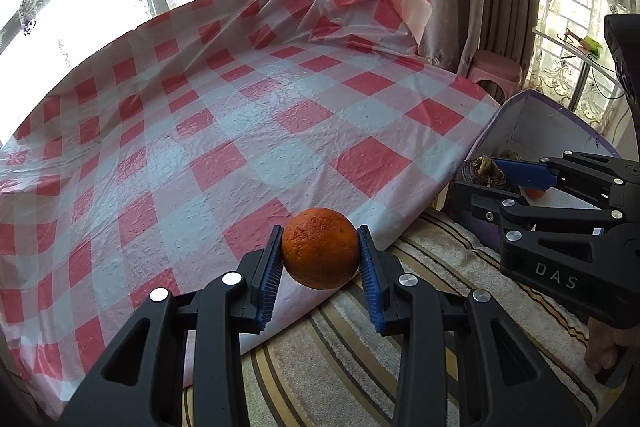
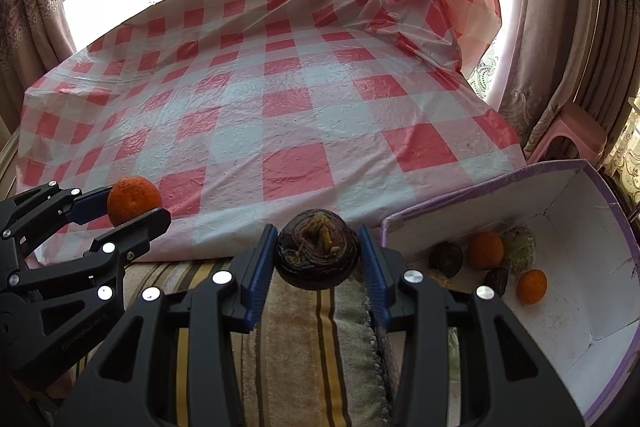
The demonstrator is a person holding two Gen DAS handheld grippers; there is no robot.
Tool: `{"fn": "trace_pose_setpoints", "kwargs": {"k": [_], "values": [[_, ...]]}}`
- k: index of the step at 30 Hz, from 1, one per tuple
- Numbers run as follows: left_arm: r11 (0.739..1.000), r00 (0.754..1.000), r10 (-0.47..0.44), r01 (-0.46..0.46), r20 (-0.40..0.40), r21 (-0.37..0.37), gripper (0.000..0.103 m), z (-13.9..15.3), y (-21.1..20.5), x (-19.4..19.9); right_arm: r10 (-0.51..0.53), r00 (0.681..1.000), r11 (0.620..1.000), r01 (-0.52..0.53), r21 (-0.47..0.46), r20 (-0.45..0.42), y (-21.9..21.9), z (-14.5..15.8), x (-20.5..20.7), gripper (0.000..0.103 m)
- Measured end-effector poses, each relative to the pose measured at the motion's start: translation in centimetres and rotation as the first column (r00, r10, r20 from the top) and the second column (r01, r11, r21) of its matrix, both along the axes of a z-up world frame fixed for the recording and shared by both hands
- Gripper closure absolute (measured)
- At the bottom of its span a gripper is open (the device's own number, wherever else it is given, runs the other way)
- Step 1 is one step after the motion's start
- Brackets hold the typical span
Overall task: Organize fruits
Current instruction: 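Lift and carry the orange with the left gripper while the right gripper carries the bulb toward the box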
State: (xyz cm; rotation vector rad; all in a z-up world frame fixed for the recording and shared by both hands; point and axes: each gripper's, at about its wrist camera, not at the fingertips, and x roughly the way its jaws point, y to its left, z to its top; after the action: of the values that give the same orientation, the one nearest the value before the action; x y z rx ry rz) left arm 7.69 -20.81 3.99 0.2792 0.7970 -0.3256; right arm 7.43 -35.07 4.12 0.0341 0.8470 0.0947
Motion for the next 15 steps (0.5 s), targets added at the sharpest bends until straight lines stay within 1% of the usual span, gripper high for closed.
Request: {"fn": "trace_pose_setpoints", "kwargs": {"k": [8, 15], "values": [[0.996, 0.996, -0.089, 0.089, -0.006, 0.011, 0.068, 0.0, -4.0, -0.7, -0.085, 0.996, 0.996, 0.085, -0.026, -0.001, -4.2, 0.0, -0.7, 0.061], [0.986, 0.986, -0.168, 0.168, -0.02, 0.016, 0.068, -0.5, -7.9, -0.9, -0.173, 0.985, 0.982, 0.172, -0.073, -0.006, -7.8, -0.5, -0.9, 0.061]]}}
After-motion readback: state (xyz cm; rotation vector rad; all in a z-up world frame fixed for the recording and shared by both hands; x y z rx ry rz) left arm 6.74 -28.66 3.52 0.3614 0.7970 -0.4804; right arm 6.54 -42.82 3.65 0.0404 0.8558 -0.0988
